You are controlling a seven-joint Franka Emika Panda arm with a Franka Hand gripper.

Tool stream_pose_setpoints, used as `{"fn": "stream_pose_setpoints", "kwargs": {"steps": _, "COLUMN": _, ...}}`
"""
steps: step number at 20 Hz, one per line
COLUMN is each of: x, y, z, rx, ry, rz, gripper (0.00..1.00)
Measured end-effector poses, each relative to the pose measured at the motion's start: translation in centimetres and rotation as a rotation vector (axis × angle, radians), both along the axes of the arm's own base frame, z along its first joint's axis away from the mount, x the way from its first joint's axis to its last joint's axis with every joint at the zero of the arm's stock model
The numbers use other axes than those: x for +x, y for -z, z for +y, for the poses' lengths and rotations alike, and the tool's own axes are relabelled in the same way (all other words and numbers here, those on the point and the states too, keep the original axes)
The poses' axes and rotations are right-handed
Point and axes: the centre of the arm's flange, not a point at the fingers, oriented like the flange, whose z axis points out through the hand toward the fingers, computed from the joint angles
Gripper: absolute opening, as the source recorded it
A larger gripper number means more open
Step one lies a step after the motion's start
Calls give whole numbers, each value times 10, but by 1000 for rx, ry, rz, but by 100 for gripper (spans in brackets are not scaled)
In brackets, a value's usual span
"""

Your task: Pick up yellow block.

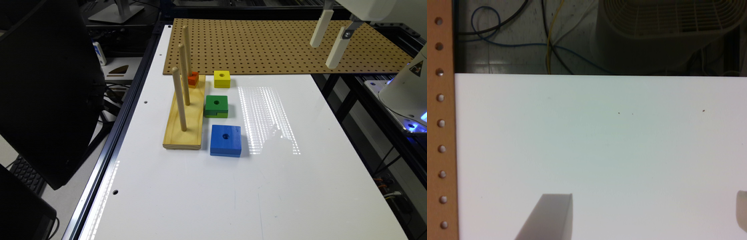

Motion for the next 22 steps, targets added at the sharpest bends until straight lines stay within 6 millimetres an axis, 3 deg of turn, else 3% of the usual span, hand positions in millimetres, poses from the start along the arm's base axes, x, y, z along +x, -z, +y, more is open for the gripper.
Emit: {"fn": "stream_pose_setpoints", "kwargs": {"steps": 22, "x": 0, "y": 0, "z": -5, "rx": 0, "ry": 15, "rz": -2, "gripper": 100}}
